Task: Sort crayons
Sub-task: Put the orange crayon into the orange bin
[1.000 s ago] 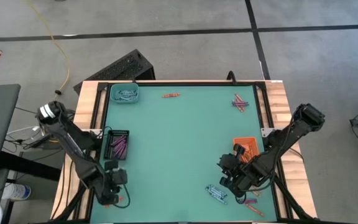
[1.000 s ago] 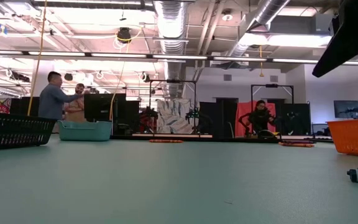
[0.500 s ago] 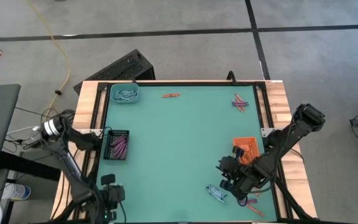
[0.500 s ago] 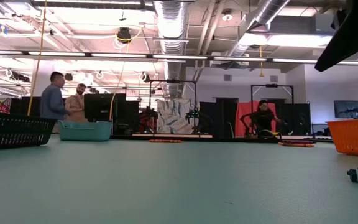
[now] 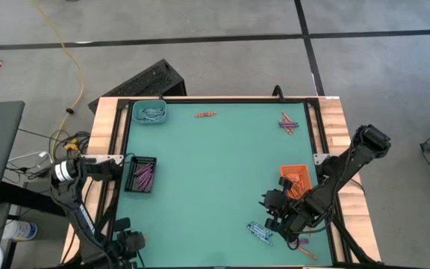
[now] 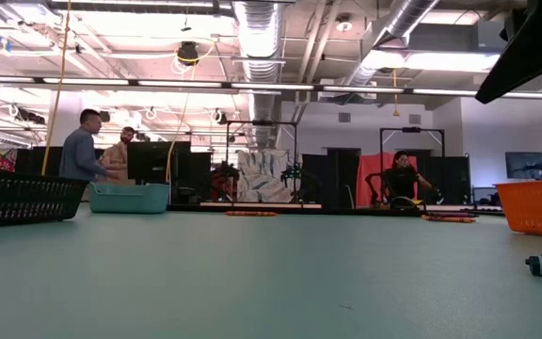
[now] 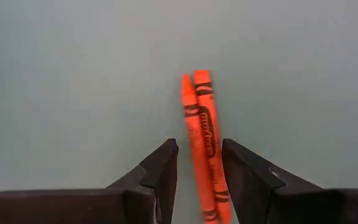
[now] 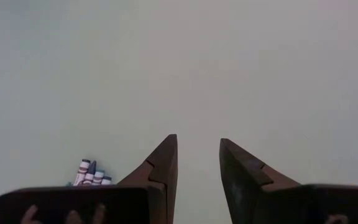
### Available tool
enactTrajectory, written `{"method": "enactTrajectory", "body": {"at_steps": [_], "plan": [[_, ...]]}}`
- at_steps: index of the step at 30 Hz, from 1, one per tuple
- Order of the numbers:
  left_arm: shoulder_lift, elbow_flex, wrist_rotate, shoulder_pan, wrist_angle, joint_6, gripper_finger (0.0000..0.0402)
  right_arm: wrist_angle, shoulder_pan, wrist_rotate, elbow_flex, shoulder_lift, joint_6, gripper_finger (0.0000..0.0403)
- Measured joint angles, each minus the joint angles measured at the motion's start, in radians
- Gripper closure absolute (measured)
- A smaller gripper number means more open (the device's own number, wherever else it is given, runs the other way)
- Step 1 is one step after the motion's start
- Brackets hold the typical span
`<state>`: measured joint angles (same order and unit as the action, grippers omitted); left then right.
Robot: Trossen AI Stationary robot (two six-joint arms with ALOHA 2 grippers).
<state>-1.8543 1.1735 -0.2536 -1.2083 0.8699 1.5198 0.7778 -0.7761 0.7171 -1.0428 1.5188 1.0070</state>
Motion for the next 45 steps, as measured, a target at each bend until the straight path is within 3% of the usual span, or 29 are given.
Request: {"method": "enactTrajectory", "body": {"at_steps": [5, 21, 25, 34, 45], "plan": [[-0.001, 0.0, -0.031, -0.009, 0.011, 0.03, 0.0286, -0.017, 0.0, 0.012, 0.0, 0.0, -0.016, 0.029], [-0.036, 0.002, 0.011, 0.032, 0.011, -0.02, 0.0287, -0.033, 0.0, 0.012, 0.0, 0.0, -0.021, 0.029], [-0.036, 0.002, 0.015, 0.054, 0.007, -0.061, 0.0306, -0.034, 0.0, 0.013, 0.0, 0.0, -0.021, 0.029], [-0.037, 0.002, 0.013, 0.07, -0.023, -0.132, 0.0389, -0.034, 0.0, 0.014, 0.0, 0.0, -0.023, 0.029], [-0.038, 0.001, 0.004, 0.072, -0.038, -0.143, 0.0399, -0.034, 0.0, 0.016, 0.0, 0.0, -0.024, 0.029]]}}
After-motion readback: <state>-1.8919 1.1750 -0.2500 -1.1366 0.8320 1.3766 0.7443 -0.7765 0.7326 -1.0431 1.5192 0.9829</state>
